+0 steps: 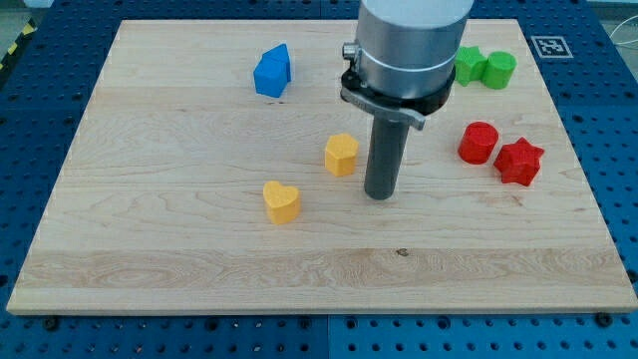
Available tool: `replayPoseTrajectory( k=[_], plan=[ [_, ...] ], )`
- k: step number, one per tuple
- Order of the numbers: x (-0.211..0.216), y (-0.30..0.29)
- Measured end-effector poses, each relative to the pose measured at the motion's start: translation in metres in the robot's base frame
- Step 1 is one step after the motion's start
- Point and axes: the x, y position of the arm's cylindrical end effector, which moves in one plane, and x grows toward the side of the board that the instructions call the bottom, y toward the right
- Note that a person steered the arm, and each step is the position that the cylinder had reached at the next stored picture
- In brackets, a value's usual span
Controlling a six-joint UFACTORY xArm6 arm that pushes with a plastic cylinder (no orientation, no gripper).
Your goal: Push the yellow hexagon towards the blue cube
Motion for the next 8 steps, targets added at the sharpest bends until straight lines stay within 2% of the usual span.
replayPoseTrajectory(
  k=[1, 3, 4, 6, 8],
  plan=[
    [-0.013, -0.005],
    [-0.007, -0.056],
    [-0.027, -0.058],
    [-0.004, -0.024],
    [-0.032, -0.008]
  ],
)
